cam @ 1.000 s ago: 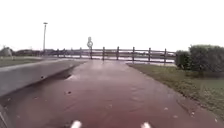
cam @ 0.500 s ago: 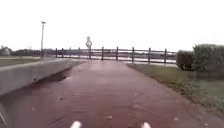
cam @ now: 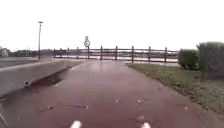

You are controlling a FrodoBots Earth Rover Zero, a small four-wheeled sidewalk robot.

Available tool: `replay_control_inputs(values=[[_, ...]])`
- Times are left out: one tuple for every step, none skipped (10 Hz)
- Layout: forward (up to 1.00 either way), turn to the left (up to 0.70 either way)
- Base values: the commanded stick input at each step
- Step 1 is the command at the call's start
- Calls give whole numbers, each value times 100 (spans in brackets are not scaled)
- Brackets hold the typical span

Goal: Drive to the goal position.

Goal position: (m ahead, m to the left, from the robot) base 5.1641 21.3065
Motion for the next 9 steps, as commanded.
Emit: replay_control_inputs(values=[[50,0],[50,0],[50,0],[50,0],[50,0],[50,0],[50,0],[50,0],[50,0]])
